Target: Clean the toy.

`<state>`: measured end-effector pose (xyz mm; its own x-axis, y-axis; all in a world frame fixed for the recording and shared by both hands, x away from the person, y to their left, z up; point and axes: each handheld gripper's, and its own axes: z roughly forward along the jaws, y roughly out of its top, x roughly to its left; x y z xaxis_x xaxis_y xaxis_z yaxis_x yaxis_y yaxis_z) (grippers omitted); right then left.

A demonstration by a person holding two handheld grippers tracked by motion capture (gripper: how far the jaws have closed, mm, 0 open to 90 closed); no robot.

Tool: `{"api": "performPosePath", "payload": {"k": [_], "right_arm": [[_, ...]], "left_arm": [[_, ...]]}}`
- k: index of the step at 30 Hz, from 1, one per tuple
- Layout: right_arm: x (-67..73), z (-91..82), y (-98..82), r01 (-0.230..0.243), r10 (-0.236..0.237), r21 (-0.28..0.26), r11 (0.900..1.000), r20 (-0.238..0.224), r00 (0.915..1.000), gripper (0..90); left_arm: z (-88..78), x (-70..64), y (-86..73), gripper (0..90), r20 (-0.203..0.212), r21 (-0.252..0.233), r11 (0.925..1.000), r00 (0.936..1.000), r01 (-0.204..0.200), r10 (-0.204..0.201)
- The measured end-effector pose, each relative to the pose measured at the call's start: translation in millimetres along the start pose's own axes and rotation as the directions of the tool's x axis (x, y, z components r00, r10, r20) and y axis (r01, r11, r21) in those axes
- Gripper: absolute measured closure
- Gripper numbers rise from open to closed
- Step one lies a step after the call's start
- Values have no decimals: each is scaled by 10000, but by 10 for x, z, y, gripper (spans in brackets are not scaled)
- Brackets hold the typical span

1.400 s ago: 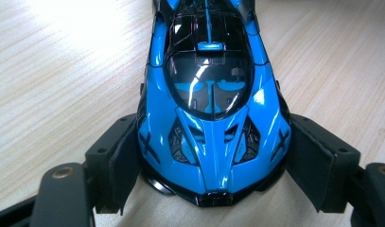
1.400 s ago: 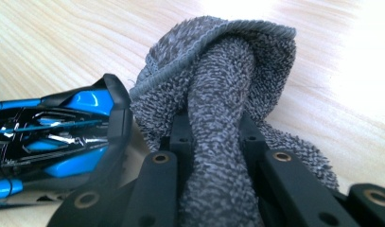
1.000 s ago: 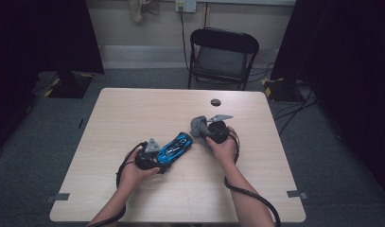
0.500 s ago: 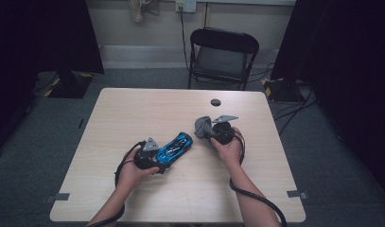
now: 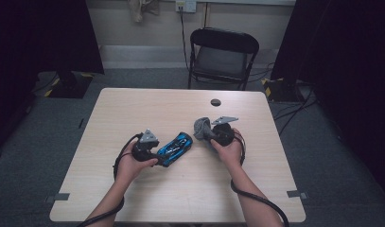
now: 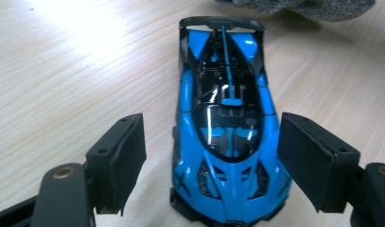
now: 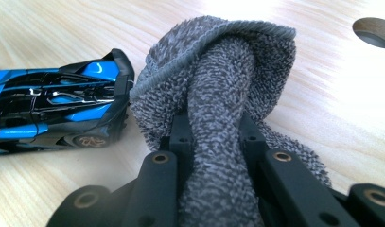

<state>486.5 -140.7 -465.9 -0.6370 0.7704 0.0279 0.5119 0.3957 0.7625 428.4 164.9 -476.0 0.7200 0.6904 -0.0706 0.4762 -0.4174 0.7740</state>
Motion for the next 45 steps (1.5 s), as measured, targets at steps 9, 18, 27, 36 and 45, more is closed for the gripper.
{"api": "performPosePath", "payload": {"k": [9,18,27,36,45], "right_arm": [[3,-12,-17,-13,13,-40,10000,-94,10000,742],[26,-88,-37,113,-116,-136,9998,-243,9996,742],[165,-225,-55,459,-477,-285,9985,-694,9964,742],[421,-361,-97,937,-992,-438,9946,-1481,9840,742],[656,-359,-248,1420,-1419,-153,9898,-2150,9663,742]], "left_arm": [[149,25,52,238,75,-18,9997,9997,246,-246],[273,0,84,286,437,141,9993,9984,349,-355],[264,7,93,352,639,200,9991,9972,378,-390],[262,0,119,352,595,406,9985,9975,369,-393],[261,-5,138,352,532,586,9977,9979,339,-370]]}}
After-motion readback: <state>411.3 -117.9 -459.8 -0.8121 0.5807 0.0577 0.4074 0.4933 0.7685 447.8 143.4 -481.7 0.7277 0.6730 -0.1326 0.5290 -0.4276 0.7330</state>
